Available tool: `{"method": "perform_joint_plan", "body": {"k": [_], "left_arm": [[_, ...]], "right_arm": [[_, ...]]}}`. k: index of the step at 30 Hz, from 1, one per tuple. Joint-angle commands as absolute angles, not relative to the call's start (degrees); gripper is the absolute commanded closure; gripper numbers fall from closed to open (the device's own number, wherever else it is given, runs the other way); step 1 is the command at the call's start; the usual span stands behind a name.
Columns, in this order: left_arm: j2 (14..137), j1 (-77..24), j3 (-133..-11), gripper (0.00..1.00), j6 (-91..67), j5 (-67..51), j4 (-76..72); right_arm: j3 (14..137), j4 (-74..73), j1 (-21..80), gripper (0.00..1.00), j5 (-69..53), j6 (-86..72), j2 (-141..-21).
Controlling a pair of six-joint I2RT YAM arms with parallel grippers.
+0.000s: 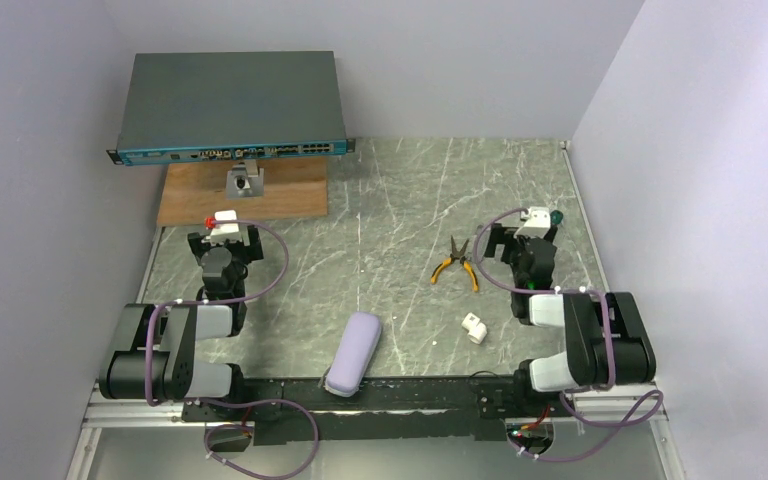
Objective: Open the umbrella
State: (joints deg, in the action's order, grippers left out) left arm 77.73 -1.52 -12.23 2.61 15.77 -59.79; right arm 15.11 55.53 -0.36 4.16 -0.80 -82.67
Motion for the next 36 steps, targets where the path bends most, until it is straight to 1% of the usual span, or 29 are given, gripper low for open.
{"method": "perform_joint_plan", "body": {"k": [1, 3, 5, 6, 9, 13, 17, 19, 21, 22, 23, 26, 30, 32, 34, 36], "left_arm": [[77.02, -0.99, -11.77, 0.01, 3.48, 13.42, -63.46], [75.37, -1.09, -10.63, 0.01, 5.00, 10.26, -64.40], [70.64, -1.21, -9.41, 0.01, 4.80, 10.52, -62.51], [67.31, -1.22, -9.76, 0.01, 4.18, 10.87, -58.16], [56.88, -1.24, -14.54, 0.01, 0.62, 11.15, -36.18], [46.25, -1.54, -14.57, 0.01, -6.80, 8.54, -22.74], [36.02, -2.88, -17.55, 0.01, -11.89, 8.14, -4.54], [32.19, -2.88, -19.03, 0.01, -16.45, 6.07, 1.91], [29.69, -2.87, -20.69, 0.01, -32.88, 11.90, 13.60], [29.07, -2.89, -21.51, 0.01, -39.31, 13.65, 20.21], [28.93, -2.78, -21.13, 0.01, -39.51, 11.37, 20.73], [30.73, -2.77, -21.99, 0.01, -35.53, -0.59, 18.69], [31.75, -3.32, -24.57, 0.01, -34.78, -9.46, 21.18], [31.58, -6.55, -25.95, 0.01, -34.91, -9.70, 22.83], [32.19, -13.42, -28.15, 0.01, -34.25, -6.20, 25.32], [34.44, -22.54, -31.21, 0.01, -33.45, -0.71, 28.41]], "right_arm": [[20.55, 45.06, 4.99, 0.00, 7.21, 4.43, -73.77], [22.19, 38.59, 6.64, 0.00, 7.90, 4.72, -69.70], [23.91, 33.29, 7.24, 0.00, 6.44, 4.14, -66.16], [25.09, 30.78, 7.47, 0.00, 5.63, 3.88, -64.61], [26.85, 25.20, 8.69, 0.00, 2.59, 3.24, -60.95], [28.01, 21.38, 11.30, 0.00, -0.36, 2.25, -58.16], [30.15, 18.15, 13.20, 0.00, -6.92, 0.14, -56.40], [31.53, 17.58, 13.18, 0.00, -10.03, -8.83, -55.27], [36.18, 10.32, 12.41, 0.00, -7.31, -24.93, -53.97], [37.94, 5.71, 12.20, 0.00, -6.05, -29.53, -53.56], [38.45, 3.88, 12.19, 0.00, -5.59, -34.86, -53.65], [37.59, 5.70, 12.40, 0.00, -10.10, -38.08, -54.00], [42.87, -4.78, 12.77, 0.00, -12.50, -36.94, -56.08], [44.93, -9.34, 12.96, 0.00, -13.83, -36.05, -57.54], [44.80, -10.73, 13.45, 0.01, -15.12, -35.68, -58.16], [43.70, -10.82, 14.25, 0.01, -15.10, -36.17, -57.96]]}}
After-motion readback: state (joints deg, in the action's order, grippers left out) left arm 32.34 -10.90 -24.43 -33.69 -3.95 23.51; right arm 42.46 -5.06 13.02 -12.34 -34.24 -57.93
